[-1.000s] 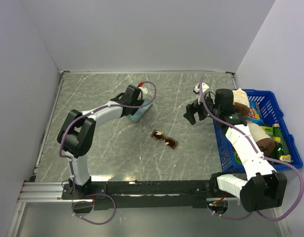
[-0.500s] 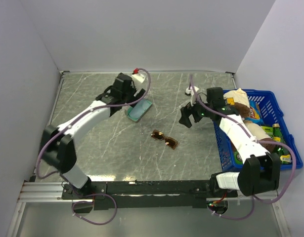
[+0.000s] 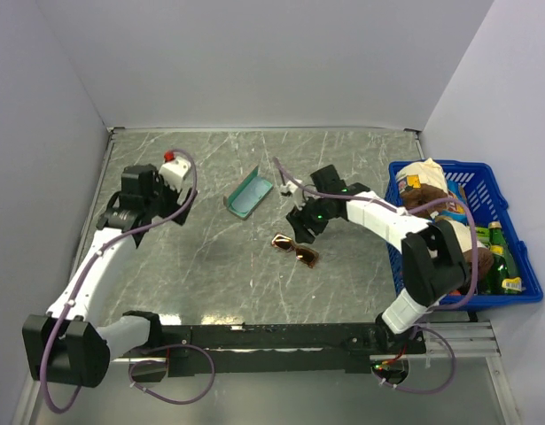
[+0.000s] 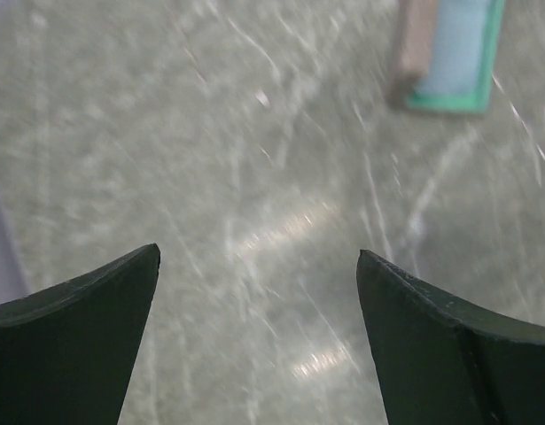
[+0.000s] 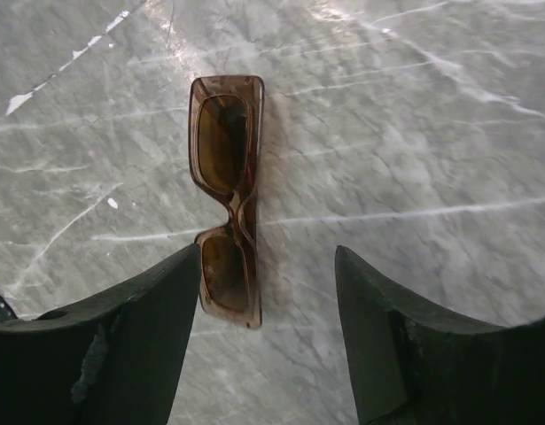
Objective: Organize the sunglasses
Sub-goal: Pick up the sunglasses from the center of the board.
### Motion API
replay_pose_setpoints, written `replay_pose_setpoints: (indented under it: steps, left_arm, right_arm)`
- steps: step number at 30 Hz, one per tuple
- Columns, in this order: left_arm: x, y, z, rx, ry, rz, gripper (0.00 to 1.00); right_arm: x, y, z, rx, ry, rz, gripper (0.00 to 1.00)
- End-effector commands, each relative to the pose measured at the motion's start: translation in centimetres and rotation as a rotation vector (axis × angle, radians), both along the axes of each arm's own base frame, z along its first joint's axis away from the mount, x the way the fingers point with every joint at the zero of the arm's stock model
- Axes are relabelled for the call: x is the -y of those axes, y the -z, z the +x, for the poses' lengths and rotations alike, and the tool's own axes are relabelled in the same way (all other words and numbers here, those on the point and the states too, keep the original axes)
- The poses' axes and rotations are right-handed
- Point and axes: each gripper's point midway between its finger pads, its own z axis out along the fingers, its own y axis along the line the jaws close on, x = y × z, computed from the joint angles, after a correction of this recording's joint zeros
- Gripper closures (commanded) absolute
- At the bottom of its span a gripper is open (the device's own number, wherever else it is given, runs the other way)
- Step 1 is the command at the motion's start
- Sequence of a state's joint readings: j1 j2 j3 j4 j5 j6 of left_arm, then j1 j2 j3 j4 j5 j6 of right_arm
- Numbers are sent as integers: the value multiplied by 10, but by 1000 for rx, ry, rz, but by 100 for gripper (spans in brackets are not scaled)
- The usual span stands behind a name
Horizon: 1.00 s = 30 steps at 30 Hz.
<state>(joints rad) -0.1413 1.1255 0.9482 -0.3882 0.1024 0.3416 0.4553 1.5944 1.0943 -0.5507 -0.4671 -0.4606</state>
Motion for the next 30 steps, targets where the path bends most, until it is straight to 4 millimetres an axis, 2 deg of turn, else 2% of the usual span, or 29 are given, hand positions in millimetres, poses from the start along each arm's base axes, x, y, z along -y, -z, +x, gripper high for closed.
replay_pose_setpoints:
  steps: [1, 5, 9, 12, 19, 23, 25, 26, 30]
  left_arm:
    - [15, 8, -26, -11, 102, -76, 4]
    - [19, 10, -33, 2, 125, -94, 4]
    - [19, 10, -35, 0, 122, -96, 3]
    - [19, 12, -35, 3, 126, -98, 4]
    - [20, 17, -37, -7, 128, -99, 4]
    - [21, 19, -37, -12, 135, -103, 4]
    - [21, 18, -37, -10, 135, -103, 4]
    - [21, 19, -37, -9, 132, -104, 4]
    - [22, 19, -38, -10, 138, -108, 4]
  right_arm:
    - [-15, 1, 6, 9, -15, -42, 34]
    - [-21, 12, 5, -6, -16, -69, 40]
    - [-27, 23, 0, -49, -36, -82, 51]
    - [-28, 33, -4, -86, -50, -103, 55]
    - [-29, 38, -14, -129, -80, -107, 61]
    - [-28, 42, -15, -140, -80, -116, 79]
    - [-28, 43, -16, -146, -82, -118, 82]
    - [-27, 44, -17, -152, -83, -120, 87]
    - [-27, 46, -21, -174, -91, -128, 87]
